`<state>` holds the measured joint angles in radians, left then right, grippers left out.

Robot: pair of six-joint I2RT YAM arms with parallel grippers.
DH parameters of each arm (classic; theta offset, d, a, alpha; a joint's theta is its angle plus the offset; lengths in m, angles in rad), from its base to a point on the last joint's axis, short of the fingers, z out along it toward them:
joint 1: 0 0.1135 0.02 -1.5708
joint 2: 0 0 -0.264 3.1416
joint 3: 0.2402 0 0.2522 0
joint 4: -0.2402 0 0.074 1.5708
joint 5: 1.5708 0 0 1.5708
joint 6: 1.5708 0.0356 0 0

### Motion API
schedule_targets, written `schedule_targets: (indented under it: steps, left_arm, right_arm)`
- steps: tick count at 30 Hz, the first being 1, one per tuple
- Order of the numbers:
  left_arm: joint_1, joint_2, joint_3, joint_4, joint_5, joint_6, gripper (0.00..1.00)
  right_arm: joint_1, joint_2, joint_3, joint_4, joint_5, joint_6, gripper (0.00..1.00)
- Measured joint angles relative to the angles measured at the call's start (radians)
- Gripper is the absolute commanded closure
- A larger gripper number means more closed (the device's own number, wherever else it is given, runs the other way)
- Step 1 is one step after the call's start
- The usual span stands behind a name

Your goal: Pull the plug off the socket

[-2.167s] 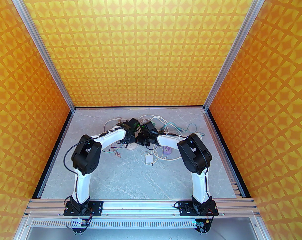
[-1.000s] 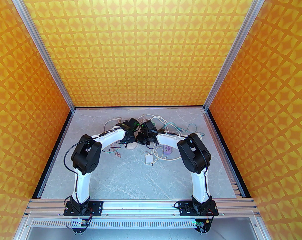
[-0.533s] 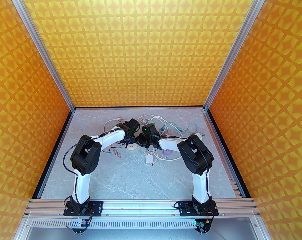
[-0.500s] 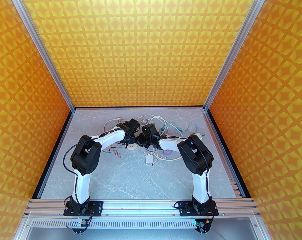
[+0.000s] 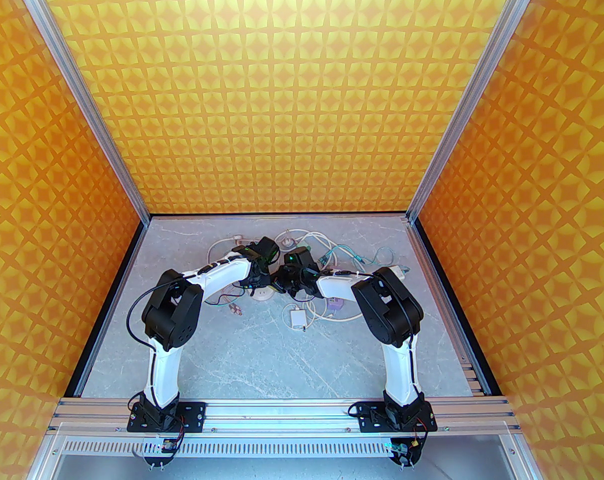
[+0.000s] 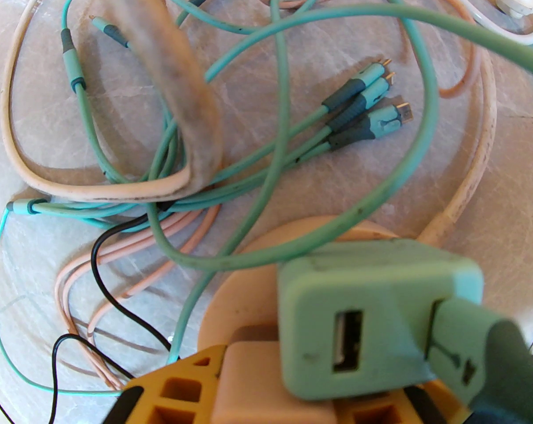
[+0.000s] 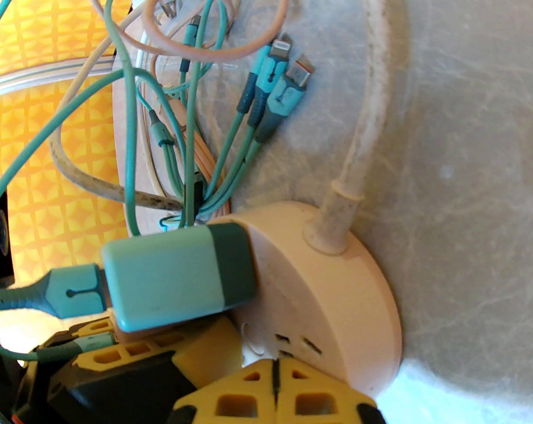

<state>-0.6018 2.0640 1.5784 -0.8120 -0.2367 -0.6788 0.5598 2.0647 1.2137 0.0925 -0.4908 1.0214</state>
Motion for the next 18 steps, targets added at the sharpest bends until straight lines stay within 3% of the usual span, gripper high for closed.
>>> schedule_targets:
  steps: [6,11,18]
  left_arm:
    - [0.001,0.009,0.016,-0.016,0.004,0.003,0.89]
    - [-0.014,0.074,0.123,-0.114,-0.039,0.040,0.91]
    - [-0.011,0.021,0.027,-0.028,-0.043,0.014,0.91]
  right_arm:
    - [0.000,0.003,0.013,-0.024,0.001,-0.026,0.99]
    - [-0.006,0.004,0.026,-0.048,0.008,-0.048,0.99]
    - [0.001,0.006,0.044,-0.083,0.022,-0.088,0.99]
